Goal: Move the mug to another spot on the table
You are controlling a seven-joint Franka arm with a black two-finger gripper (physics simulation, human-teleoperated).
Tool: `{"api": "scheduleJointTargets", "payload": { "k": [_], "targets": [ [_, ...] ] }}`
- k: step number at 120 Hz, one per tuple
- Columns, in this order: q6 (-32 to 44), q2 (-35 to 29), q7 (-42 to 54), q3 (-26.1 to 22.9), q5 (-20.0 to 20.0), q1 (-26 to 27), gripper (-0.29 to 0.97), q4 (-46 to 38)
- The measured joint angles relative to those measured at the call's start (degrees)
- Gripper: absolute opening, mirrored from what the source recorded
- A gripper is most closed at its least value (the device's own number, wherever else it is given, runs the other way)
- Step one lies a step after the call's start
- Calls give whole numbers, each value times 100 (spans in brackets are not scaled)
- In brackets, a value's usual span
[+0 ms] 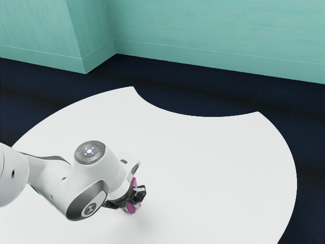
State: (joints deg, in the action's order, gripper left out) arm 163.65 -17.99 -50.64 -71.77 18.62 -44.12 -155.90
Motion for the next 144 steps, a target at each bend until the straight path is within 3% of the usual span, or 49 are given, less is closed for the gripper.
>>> {"api": "scheduleJointTargets", "payload": {
  "k": [48,86,101,120,144],
  "targets": [
    [-431,-214,-28,4,-68,-13,-9,260],
    [-560,-414,-68,-42,-670,-926,-9,631],
    [-512,-427,-85,-787,-878,-1878,-10,863],
    [-415,-580,-104,-1166,-921,-2347,-10,902],
    [-338,-988,-121,-1897,-606,-2906,-11,980]
  ]
}}
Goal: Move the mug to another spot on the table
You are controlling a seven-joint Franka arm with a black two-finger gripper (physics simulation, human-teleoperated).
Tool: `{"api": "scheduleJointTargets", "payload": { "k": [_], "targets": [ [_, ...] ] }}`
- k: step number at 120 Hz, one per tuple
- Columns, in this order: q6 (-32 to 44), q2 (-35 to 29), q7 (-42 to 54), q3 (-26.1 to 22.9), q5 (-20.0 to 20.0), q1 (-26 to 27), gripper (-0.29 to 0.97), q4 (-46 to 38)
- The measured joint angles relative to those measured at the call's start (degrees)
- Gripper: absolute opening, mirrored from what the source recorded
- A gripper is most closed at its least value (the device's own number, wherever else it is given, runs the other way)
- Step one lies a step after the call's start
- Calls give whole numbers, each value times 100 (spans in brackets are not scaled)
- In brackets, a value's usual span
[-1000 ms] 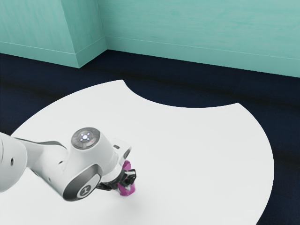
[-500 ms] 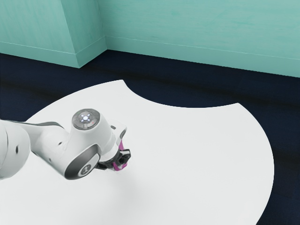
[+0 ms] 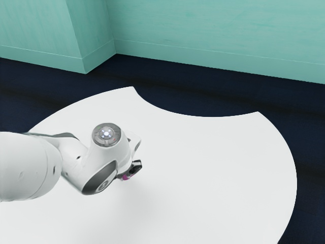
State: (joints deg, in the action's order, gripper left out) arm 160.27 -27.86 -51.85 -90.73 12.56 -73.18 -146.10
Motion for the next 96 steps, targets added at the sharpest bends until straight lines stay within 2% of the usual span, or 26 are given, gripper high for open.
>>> {"api": "scheduleJointTargets", "payload": {
  "k": [43,69,96],
  "targets": [
    [131,-641,9,-1173,852,-1009,-11,333],
    [148,-780,33,-1382,1203,-1129,-10,347],
    [146,-831,85,-1516,1603,-1137,35,340]
  ]
}}
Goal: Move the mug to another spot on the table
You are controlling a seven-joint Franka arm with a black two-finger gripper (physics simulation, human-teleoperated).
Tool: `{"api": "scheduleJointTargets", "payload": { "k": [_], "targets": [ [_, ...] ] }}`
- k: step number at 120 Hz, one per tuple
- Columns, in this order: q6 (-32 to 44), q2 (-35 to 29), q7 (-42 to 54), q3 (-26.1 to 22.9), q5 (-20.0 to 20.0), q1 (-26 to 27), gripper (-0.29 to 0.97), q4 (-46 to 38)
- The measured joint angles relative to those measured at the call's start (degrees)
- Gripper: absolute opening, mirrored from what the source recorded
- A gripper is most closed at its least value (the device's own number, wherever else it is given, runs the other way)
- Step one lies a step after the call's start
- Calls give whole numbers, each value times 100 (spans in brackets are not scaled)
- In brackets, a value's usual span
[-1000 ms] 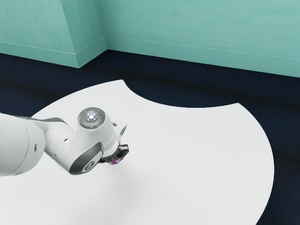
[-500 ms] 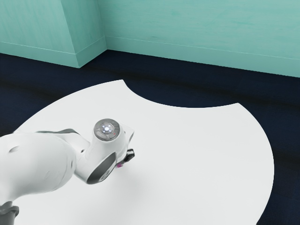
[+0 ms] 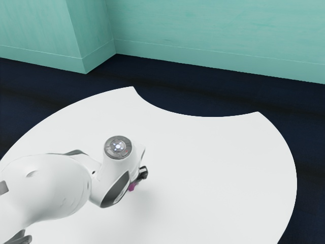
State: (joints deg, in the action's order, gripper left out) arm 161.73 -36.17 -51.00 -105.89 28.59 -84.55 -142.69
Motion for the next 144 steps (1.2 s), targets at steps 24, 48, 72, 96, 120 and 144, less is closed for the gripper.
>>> {"api": "scheduleJointTargets", "payload": {
  "k": [24,48,72,96,120,144],
  "targets": [
    [-7,-3,37,-219,397,3,55,-34],
    [-129,21,65,-260,704,193,63,-76],
    [-507,215,98,543,827,871,66,-12],
    [-1375,452,164,2359,823,2317,67,63],
    [-2347,839,241,4617,181,3996,68,130],
    [-3680,2070,402,6962,-1274,5584,68,1486]
  ]
}}
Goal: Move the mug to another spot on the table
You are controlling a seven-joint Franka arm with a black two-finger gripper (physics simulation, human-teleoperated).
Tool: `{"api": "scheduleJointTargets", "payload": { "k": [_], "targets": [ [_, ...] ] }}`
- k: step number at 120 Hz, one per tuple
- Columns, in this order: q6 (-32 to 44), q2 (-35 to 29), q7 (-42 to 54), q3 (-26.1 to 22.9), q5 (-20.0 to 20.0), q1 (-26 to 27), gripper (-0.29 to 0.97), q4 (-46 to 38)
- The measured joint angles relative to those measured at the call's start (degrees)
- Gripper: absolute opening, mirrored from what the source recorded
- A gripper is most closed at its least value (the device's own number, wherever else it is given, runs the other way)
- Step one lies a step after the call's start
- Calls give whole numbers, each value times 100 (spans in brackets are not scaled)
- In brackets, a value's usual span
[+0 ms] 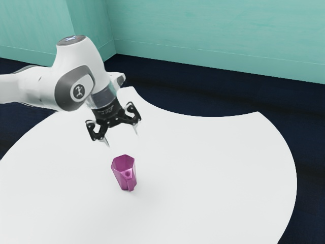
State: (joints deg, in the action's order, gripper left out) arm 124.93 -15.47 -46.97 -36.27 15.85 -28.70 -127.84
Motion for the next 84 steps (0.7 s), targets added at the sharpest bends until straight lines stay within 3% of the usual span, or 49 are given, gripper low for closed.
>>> {"api": "scheduleJointTargets", "payload": {
  "k": [13,28,44,57,84],
  "targets": [
    [-582,441,379,1102,-294,755,68,639],
    [-1439,704,868,1757,-741,1420,68,1644],
    [-2298,873,1514,1898,-1084,1668,68,2812],
    [-2980,1297,1974,2846,-1445,2741,68,3781],
    [-3771,1496,2713,3088,-1669,2790,68,4188]
  ]
}}
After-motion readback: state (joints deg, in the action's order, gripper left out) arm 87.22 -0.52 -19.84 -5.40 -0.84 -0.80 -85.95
